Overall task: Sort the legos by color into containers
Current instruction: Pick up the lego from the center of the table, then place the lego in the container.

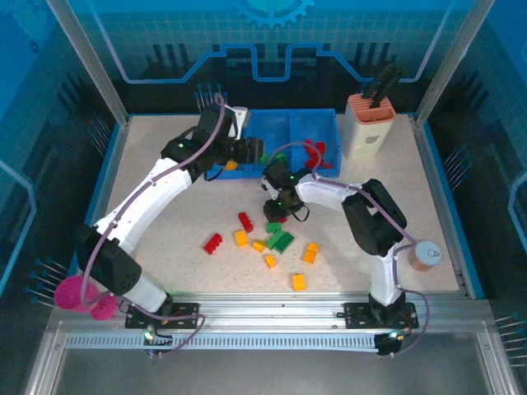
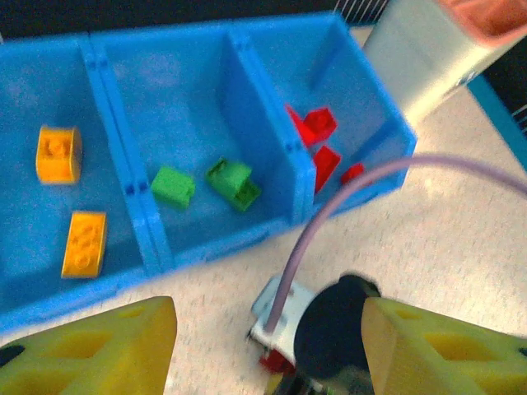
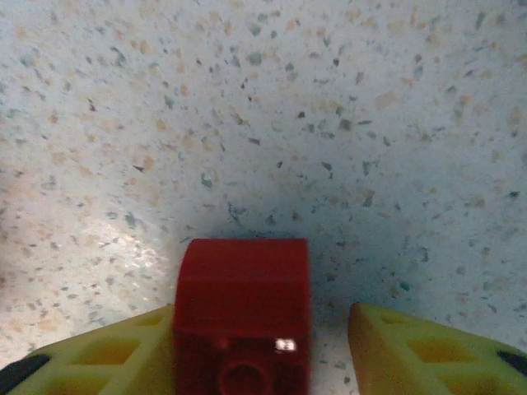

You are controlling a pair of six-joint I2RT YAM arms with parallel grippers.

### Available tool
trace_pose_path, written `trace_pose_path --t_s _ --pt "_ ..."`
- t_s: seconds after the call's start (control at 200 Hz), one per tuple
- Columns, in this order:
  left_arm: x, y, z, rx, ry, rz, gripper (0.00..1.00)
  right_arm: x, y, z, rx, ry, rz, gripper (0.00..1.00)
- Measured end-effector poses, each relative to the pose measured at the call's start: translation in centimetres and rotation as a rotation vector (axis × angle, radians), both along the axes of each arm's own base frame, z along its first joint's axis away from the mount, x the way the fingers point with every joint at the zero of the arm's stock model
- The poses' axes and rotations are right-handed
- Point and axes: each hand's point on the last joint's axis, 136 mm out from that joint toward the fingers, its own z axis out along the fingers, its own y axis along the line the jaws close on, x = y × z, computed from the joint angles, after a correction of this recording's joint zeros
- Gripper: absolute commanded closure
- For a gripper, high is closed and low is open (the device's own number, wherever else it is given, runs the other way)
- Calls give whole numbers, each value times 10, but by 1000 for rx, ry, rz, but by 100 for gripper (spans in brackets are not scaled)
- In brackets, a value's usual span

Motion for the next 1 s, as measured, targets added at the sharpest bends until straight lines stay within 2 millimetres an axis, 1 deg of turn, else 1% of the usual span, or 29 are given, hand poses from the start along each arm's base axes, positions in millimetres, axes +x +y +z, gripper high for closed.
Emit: trace_pose_path --t_s 0.125,0.175,0.23,0.285,0.345,0.435,0.48,0.54,0.595,0.635,0.716,0.836,0.886,0.946,0.996 --pt "-21 11 -40 61 98 -10 36 3 -2 -1 -15 -8 -1 58" --pt "-29 15 -54 83 132 -14 36 3 -3 -1 -18 -10 -1 61" --pt "-36 19 -64 103 157 -21 36 3 -4 -1 -20 -9 -1 64" --pt "-42 22 -70 114 176 -23 36 4 -5 -1 -20 -10 -1 66" --pt "-45 23 -72 116 181 -26 36 4 -7 0 -16 -10 -5 68" --pt "-49 21 -75 115 184 -49 36 4 -11 2 2 -8 -11 68" --pt "-52 20 -79 123 189 -74 36 1 -21 4 -2 3 -26 68" --pt "-57 19 -87 145 197 -112 35 -2 -40 10 -9 20 -58 68" --pt "-62 18 -96 173 205 -150 35 2 -59 24 -6 13 -98 68" --pt "-64 16 -101 191 209 -177 35 8 -71 39 7 -9 -128 68" --pt "-69 11 -114 232 218 -244 35 20 -92 80 45 -83 -178 67" --pt "-77 3 -135 292 227 -344 35 39 -110 142 103 -211 -210 67" --pt "-81 -1 -142 318 224 -388 35 48 -118 163 119 -259 -219 67" --pt "-85 -7 -148 343 214 -437 35 58 -127 183 129 -305 -234 67" --pt "-88 -11 -151 360 204 -472 34 67 -138 193 131 -333 -249 67"
